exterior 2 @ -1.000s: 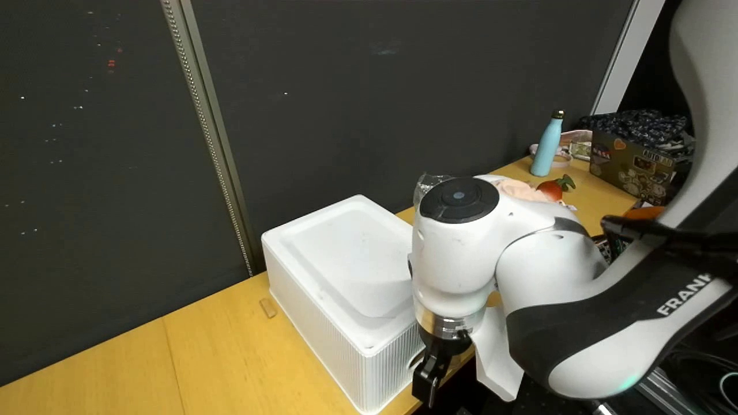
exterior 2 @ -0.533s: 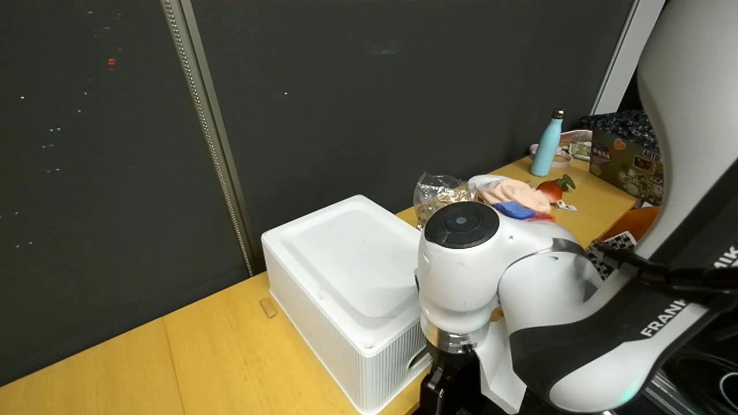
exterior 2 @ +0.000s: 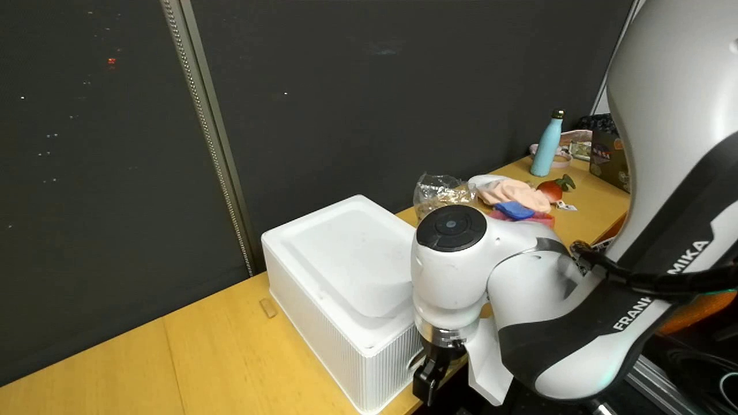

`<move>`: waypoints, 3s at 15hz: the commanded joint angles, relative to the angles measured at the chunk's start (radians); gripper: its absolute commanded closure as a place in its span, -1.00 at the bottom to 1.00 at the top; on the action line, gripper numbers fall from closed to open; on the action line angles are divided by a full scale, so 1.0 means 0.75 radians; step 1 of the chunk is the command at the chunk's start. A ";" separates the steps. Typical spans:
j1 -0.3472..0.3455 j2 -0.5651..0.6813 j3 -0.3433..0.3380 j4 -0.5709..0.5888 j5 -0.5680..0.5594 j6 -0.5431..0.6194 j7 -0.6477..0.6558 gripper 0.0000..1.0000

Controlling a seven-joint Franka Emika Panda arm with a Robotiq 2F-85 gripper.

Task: Pick up the rubber band on the table and put it in the plastic bag

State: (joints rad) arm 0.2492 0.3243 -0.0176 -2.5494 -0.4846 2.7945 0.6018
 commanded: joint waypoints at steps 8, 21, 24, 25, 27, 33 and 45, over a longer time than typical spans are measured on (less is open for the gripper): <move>0.056 -0.007 -0.125 -0.086 -0.173 0.068 0.221 -1.00; 0.051 0.097 -0.155 0.003 -0.234 0.095 0.272 -1.00; 0.056 0.111 -0.161 0.009 -0.237 0.097 0.282 -0.47; 0.058 0.113 -0.161 0.007 -0.235 0.110 0.279 -0.32; 0.071 0.115 -0.165 0.003 -0.236 0.129 0.285 0.00; 0.085 0.100 -0.189 -0.010 -0.233 0.133 0.290 0.87; 0.056 -0.326 0.013 -0.303 -0.017 0.039 0.228 0.99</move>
State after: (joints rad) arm 0.2993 0.2417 -0.0430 -2.6838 -0.5426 2.8664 0.7923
